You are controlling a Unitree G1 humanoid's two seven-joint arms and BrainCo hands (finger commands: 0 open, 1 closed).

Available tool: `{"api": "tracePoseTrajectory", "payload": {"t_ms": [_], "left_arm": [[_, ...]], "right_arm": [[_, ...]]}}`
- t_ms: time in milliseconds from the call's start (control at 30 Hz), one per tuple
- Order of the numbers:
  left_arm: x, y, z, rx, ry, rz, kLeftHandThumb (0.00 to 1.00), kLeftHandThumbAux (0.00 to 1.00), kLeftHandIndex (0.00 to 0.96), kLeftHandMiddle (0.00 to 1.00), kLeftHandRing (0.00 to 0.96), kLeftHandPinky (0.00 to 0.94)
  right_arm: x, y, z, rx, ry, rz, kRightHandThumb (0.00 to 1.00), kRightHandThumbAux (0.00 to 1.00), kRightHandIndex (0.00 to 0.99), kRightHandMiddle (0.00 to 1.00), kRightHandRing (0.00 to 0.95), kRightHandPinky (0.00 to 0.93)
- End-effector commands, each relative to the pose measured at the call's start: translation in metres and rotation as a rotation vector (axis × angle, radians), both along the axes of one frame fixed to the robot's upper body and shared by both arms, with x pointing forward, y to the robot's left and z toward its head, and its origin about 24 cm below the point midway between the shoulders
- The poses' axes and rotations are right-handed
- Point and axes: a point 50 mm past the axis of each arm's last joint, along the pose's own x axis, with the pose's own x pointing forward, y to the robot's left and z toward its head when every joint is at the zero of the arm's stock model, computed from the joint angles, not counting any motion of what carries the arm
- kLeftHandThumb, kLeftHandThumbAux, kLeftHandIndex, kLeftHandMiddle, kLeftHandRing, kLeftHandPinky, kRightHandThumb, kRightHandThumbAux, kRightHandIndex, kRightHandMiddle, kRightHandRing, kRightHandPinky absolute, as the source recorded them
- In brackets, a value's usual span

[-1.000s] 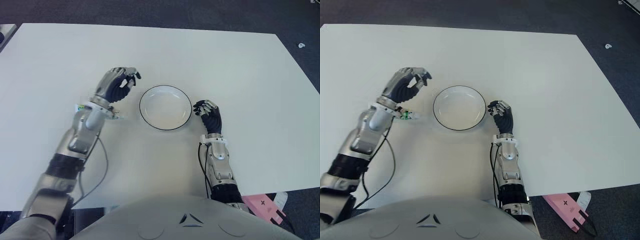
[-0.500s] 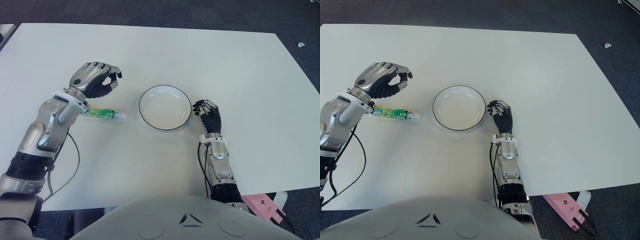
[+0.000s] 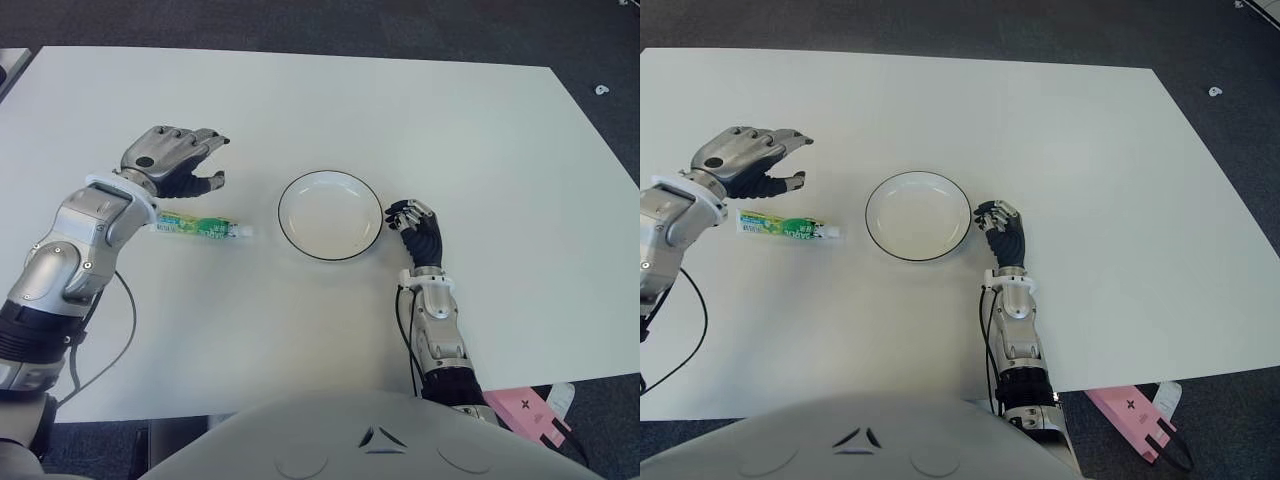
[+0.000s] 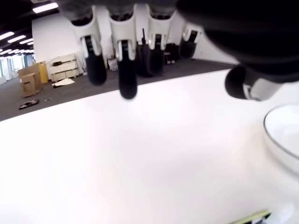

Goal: Put the toothpaste on the table into the plate.

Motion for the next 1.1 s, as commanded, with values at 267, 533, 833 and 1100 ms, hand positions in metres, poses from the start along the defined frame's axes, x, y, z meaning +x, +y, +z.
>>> {"api": "tracePoseTrajectory", "payload": {"t_ms": [267, 533, 833, 1100], "left_arm": [[-0.001, -0.004, -0.025, 0.126, 0.136, 0.005, 0.505, 0.202, 0.0, 0.0, 0.0, 0.0], [-0.003, -0.006, -0.031, 0.158, 0.241, 0.004, 0.507, 0.168, 0.0, 0.0, 0.0, 0.0], [-0.007, -0.007, -0.045, 0.194, 0.381, -0.001, 0.5, 0.139, 0.0, 0.0, 0.0, 0.0], [-0.008, -0.01, -0.054, 0.256, 0.498, -0.059, 0.486, 0.14, 0.0, 0.0, 0.0, 0.0]], "right_arm": [[-0.014, 0.001, -0.02, 0.026, 0.104, -0.009, 0.707, 0.73, 0.429, 0.503, 0.504, 0.505], [-0.016, 0.002, -0.02, 0.028, 0.105, -0.011, 0.708, 0.729, 0.429, 0.507, 0.511, 0.511], [-0.017, 0.002, -0.02, 0.025, 0.113, -0.019, 0.708, 0.73, 0.429, 0.5, 0.511, 0.513], [-0.019, 0.002, -0.021, 0.026, 0.107, -0.019, 0.708, 0.729, 0.43, 0.501, 0.51, 0.513]]}}
